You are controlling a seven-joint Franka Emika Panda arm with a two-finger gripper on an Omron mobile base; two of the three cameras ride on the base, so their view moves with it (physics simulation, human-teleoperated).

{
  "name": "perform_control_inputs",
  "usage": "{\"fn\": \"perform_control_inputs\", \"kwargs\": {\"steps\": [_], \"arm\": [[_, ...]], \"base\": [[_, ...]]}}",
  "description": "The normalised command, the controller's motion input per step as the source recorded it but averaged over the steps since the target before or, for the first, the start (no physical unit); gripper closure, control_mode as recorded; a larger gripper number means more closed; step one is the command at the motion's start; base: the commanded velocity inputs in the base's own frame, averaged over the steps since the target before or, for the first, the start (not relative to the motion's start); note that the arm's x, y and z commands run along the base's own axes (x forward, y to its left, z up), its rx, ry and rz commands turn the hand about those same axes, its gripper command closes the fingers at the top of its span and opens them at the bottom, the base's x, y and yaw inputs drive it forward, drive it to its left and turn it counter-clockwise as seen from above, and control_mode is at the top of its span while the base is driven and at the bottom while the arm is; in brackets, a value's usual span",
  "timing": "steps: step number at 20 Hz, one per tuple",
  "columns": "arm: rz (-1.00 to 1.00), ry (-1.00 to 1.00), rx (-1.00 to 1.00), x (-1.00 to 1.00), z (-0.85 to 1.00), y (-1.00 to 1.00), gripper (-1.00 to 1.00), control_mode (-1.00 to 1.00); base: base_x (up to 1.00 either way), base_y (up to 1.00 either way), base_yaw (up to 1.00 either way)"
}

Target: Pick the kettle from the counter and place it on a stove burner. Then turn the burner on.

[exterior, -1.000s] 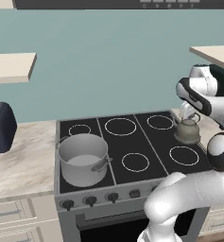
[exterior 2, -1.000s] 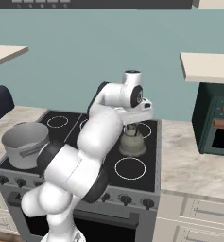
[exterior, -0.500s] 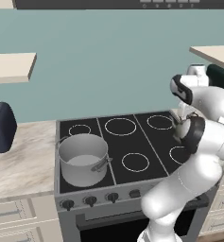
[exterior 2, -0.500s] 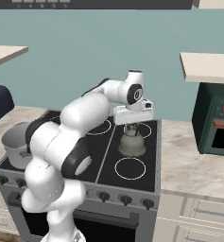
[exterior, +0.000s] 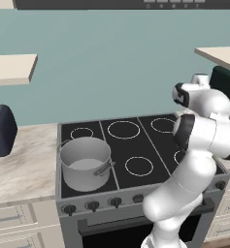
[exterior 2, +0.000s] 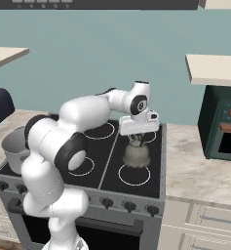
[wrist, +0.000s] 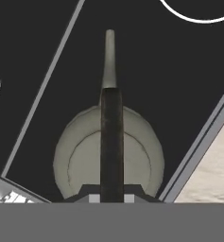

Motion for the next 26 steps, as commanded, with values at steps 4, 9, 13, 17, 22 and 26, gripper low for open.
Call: {"fn": "perform_control_inputs", "kwargs": {"steps": [4,9,13,17,22,26], "arm": [[0.0,-0.03,0.0,0.0,-0.39,0.0,1.0,-1.0],[0.0,-0.09,0.06,0.0,-0.41,0.0,1.0,-1.0],[0.0,-0.12,0.08,-0.04,-0.4,0.0,1.0,-1.0],[0.0,-0.1,0.02,-0.1,-0.29,-0.02,1.0,-1.0],[0.0,-0.04,0.0,-0.05,-0.07,-0.01,1.0,-1.0],[0.0,-0.05,0.0,-0.29,0.0,0.0,1.0,-1.0]], "base": [[0.0,0.0,0.0],[0.0,0.0,0.0],[0.0,0.0,0.0],[0.0,0.0,0.0],[0.0,0.0,0.0],[0.0,0.0,0.0]]}}
